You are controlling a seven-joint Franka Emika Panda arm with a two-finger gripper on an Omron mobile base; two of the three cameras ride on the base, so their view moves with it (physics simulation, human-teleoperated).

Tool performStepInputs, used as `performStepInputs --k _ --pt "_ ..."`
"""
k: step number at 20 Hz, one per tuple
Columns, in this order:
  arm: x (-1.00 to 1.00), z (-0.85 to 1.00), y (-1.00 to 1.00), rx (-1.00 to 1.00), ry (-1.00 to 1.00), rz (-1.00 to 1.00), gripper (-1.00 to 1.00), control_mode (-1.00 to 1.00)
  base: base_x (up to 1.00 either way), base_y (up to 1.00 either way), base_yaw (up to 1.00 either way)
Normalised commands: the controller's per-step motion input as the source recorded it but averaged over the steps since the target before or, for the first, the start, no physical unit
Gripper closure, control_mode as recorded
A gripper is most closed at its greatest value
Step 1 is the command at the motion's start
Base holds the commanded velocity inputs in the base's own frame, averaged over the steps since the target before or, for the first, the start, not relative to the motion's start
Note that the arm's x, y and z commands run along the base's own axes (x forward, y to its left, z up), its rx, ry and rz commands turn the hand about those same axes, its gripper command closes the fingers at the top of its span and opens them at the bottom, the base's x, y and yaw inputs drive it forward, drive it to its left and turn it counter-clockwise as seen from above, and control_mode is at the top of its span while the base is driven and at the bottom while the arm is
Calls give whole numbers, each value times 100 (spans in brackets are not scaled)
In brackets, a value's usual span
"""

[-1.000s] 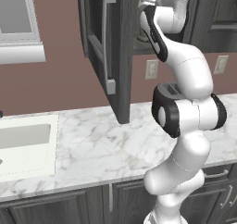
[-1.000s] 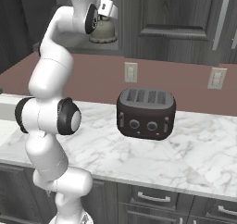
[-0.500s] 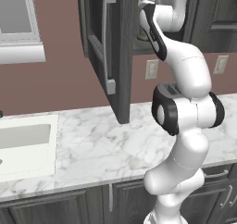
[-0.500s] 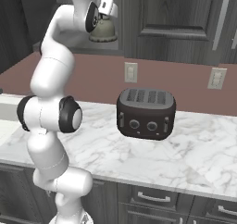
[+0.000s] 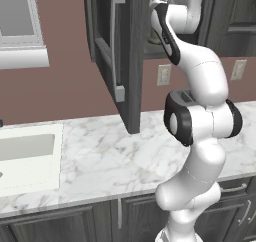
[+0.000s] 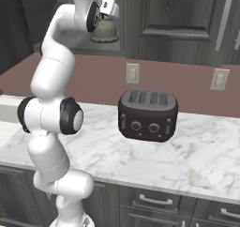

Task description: Open the cabinet, pick the kettle from the cabinet, and place it in the sink.

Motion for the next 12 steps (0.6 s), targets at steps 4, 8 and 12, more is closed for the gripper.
performStepInputs --k 4,8,12 --pt "0 -9 0 4 2 0 100 -100 0 0 0" --pt "0 -7 0 8 0 0 100 -100 0 0 0" --pt "-1 -9 1 9 0 0 100 -100 0 0 0"
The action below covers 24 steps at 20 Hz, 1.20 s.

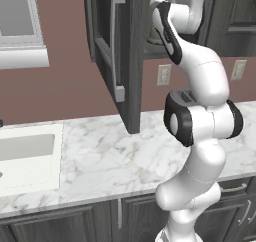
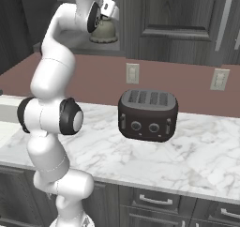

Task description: Open the cabinet, pick the kettle from the cabinet, and place it in the sink.

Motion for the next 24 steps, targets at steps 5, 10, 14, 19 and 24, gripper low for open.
performStepInputs --k 5,10,14,19,24 --pt "-27 -12 3 7 0 0 100 -100 0 0 0" --pt "-63 -3 0 2 0 0 100 -100 0 0 0" --pt "-68 0 0 1 0 0 100 -100 0 0 0" --pt "-75 0 0 0 -4 0 100 -100 0 0 0" --pt "-75 1 -1 3 -5 0 100 -100 0 0 0"
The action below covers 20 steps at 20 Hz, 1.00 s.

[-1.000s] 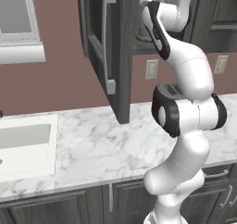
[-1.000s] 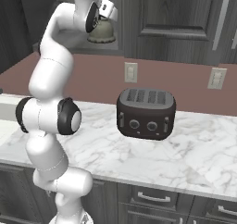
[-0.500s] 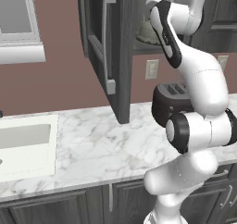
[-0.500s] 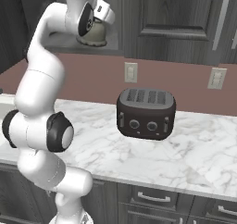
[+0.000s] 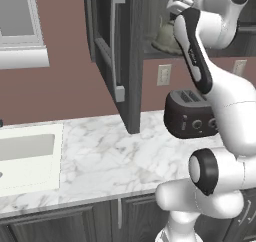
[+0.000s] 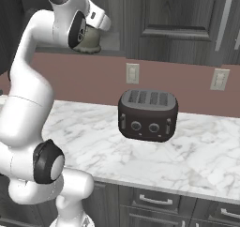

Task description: Open the cabinet, pick the kettle from the cabinet, and place it in the sink.

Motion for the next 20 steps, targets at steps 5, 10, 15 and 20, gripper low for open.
performStepInputs --k 5,10,15,20 --pt "-75 6 -4 6 0 3 100 -100 0 0 0" --pt "-75 5 -2 9 0 4 100 -100 0 0 0" --pt "-75 2 -2 6 0 8 100 -100 0 0 0" --pt "-75 0 -2 5 -1 10 100 -100 0 0 0"
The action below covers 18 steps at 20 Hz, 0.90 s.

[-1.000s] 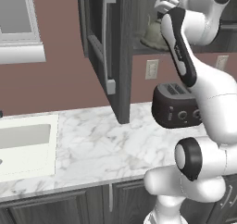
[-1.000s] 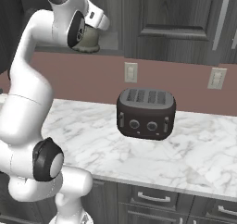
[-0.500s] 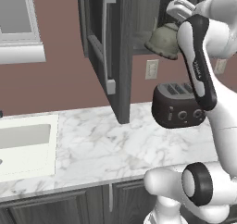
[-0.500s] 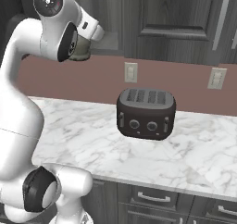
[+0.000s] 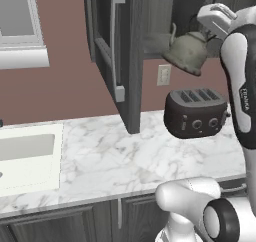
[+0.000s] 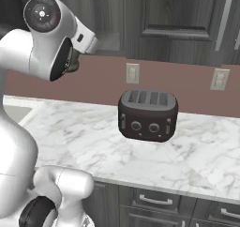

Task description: Open the cabinet, pick the kettle from the cabinet, and place it in the sink.

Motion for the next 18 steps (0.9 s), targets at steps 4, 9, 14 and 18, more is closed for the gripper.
performStepInputs --k 4,9,14,18 --pt "-72 -14 0 0 -7 14 100 -100 0 0 0" --pt "-68 -25 0 -2 -16 16 100 -100 0 0 0" --pt "-52 -35 4 -4 -12 17 100 -100 0 0 0" --pt "-34 -42 15 -5 0 8 100 -100 0 0 0"
